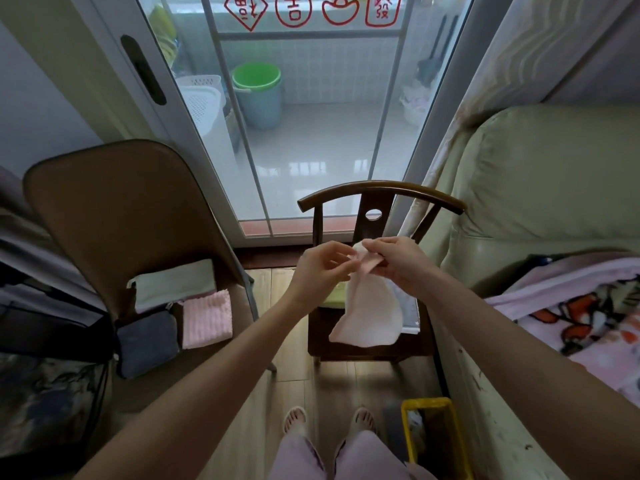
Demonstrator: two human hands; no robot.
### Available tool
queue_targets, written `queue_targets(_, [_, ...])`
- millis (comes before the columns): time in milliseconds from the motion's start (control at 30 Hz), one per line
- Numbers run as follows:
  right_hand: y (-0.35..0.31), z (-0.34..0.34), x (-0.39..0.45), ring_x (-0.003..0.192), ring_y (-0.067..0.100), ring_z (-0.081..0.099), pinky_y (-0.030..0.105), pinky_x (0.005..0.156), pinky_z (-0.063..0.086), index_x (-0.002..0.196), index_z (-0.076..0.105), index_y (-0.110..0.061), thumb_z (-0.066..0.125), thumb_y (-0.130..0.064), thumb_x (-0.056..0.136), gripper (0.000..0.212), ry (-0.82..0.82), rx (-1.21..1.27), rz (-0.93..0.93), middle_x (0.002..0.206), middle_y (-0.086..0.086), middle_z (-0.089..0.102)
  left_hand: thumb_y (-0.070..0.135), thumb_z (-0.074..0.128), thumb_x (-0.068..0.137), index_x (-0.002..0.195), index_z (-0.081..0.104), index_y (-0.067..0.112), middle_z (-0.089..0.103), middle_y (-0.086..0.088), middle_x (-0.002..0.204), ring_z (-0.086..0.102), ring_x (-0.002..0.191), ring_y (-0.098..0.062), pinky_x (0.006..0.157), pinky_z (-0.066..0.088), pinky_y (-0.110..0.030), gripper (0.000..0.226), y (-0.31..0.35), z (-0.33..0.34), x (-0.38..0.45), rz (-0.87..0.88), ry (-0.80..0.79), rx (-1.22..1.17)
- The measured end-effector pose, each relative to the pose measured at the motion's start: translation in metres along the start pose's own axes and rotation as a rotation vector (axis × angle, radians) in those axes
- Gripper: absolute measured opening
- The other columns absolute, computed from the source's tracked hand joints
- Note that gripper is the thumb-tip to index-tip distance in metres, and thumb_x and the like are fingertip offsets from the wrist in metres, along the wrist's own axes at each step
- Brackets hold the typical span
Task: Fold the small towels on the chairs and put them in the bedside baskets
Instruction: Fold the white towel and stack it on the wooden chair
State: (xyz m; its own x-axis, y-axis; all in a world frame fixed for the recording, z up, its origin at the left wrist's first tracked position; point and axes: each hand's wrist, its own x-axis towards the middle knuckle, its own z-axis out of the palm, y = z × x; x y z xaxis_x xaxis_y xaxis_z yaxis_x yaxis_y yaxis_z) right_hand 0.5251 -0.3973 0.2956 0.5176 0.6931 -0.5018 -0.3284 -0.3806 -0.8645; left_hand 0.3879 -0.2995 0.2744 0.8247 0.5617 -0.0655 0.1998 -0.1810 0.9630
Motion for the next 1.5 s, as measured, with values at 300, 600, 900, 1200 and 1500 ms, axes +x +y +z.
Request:
queue_targets(300, [-0.004,-0.005,-0.009,0.107,0.026,0.066,0.034,0.093,0.054,0.11,0.068,-0.003,0.061,0.004,0.087,0.024,-0.22,-0.086,-0.243,0.111,0.016,0.068,0.016,0.068,0.088,0.102,0.073,0.005,0.071,-0.011,0.091,0.07,0.085,-0.019,0.074,0.058,-0.026,0.018,0.01,-0.014,0.009,-0.063,0.155,-0.216])
queue_targets(600, [-0.026,-0.012,0.003,0.066,0.016,0.064,0.024,0.065,0.056,0.093,0.071,0.005,0.071,-0.004,0.084,0.013,-0.064,-0.309,-0.418,0.082,0.019,0.068,0.016,0.066,0.089,0.11,0.071,0.006,0.074,-0.005,0.095,0.072,0.086,-0.017,0.076,0.059,-0.027,0.024,0.032,-0.019,0.016,-0.044,0.045,-0.086])
queue_targets(900, [-0.043,-0.011,0.003,0.065,0.003,0.062,0.016,0.064,0.051,0.093,0.069,0.005,0.07,0.003,0.083,0.01,-0.122,-0.477,-0.496,0.08,0.008,0.066,0.014,0.062,0.093,0.107,0.071,0.002,0.074,-0.007,0.091,0.072,0.083,-0.013,0.07,0.055,-0.019,0.021,0.045,-0.022,0.014,-0.106,-0.008,-0.147])
queue_targets(1200, [-0.042,-0.007,-0.008,0.091,0.019,0.071,0.028,0.078,0.057,0.107,0.05,0.003,0.069,-0.005,0.086,0.029,-0.139,-0.269,-0.427,0.098,0.01,0.074,0.014,0.072,0.084,0.103,0.068,0.012,0.068,-0.015,0.104,0.07,0.095,-0.027,0.077,0.06,-0.032,0.02,0.053,-0.021,0.021,-0.285,0.16,-0.325])
queue_targets(1500, [0.01,0.009,-0.017,0.089,0.01,0.065,0.03,0.08,0.055,0.091,0.049,-0.017,0.066,-0.011,0.089,0.018,0.193,-0.491,-0.663,0.093,-0.002,0.066,0.002,0.063,0.088,0.103,0.073,0.009,0.071,-0.008,0.103,0.07,0.092,-0.021,0.077,0.058,-0.027,0.019,0.07,-0.024,0.021,-0.243,0.277,-0.569])
